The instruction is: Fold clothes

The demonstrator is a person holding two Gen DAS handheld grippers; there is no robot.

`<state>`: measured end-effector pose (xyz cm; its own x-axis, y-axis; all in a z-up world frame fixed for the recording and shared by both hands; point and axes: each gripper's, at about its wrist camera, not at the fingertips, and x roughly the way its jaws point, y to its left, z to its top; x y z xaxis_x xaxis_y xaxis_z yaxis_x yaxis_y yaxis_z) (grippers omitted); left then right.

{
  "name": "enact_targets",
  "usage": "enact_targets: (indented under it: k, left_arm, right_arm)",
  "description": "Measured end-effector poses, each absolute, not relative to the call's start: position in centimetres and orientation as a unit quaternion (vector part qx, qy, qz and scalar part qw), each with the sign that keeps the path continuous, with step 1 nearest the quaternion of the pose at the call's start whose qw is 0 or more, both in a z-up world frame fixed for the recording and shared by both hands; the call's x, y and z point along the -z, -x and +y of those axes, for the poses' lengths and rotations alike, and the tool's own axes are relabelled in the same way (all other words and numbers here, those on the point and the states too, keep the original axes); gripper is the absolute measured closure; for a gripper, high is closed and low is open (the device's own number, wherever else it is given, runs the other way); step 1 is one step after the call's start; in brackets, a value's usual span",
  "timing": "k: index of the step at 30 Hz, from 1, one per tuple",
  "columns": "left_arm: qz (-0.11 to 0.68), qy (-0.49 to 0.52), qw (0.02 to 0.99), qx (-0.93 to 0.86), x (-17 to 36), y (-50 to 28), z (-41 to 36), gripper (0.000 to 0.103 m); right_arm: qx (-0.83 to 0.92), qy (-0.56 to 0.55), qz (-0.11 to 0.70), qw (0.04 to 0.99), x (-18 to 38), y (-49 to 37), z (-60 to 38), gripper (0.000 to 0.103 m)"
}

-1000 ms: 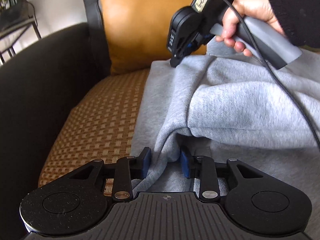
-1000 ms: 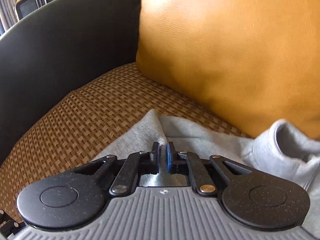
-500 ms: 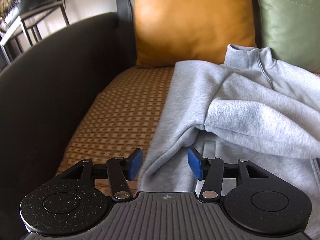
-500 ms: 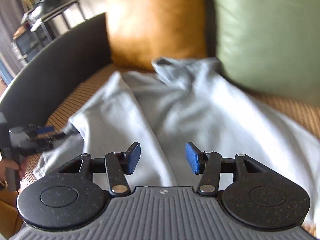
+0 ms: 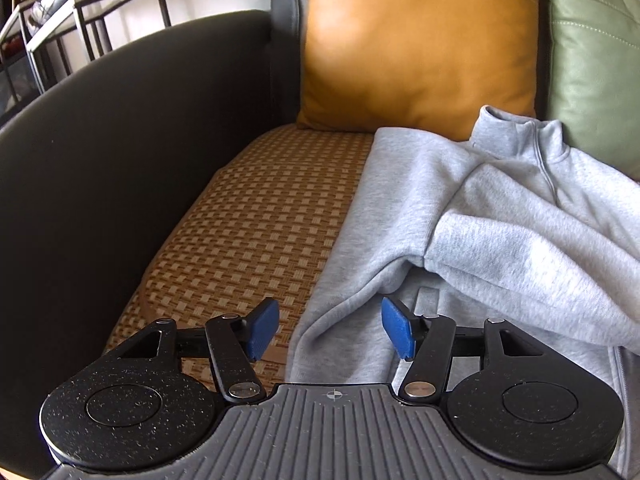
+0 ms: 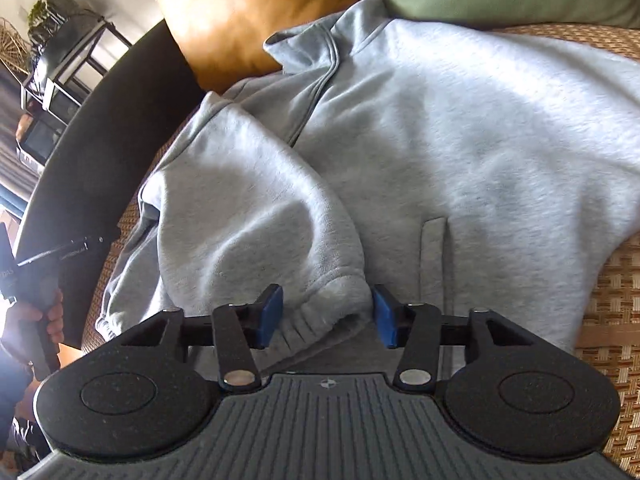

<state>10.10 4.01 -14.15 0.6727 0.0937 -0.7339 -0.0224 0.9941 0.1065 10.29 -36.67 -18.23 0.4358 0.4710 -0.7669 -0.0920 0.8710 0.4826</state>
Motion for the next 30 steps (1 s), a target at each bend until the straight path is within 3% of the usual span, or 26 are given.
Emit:
enact_targets:
  k: [1, 12, 16, 22, 27, 30]
  left_arm:
    - [0.404, -0.044, 0.913, -0.03, 14.3, -10.2, 4.0, 0.032]
    - [0.389, 0.012, 0.921, -0.008, 12.9, -13.1, 4.1, 0.031]
    - [0.371, 0.021, 0.928, -0.003, 11.9, -16.0, 3.6, 0.028]
    - [0.385, 0.005, 0.923, 0.005, 11.6, -23.6, 1.6, 0.025]
    - [0.412, -0.059, 0.908, 0.054, 12.5, -28.7, -2.0, 0.025]
    - [0.45, -0.031, 0.891, 0.056, 13.1, -31.2, -2.9, 0.022]
  right_arm:
    - [-0.167, -0.177, 0.505, 0.828, 18.0, -10.4, -36.4, 0.084]
    - [-0.142, -0.076, 0.38, 0.911, 3.5, -16.1, -37.0, 0.087]
    - [-0.088, -0.067, 0.401, 0.909, 5.6, -19.3, -39.3, 0.087]
    - [-0.068, -0.098, 0.486, 0.866, 16.7, -19.1, -41.9, 0.086]
    - [-0.078, -0.174, 0.459, 0.868, 17.7, -18.0, -44.1, 0.077]
    - [-0.088, -0.172, 0.457, 0.868, 17.4, -17.7, -44.2, 0.07]
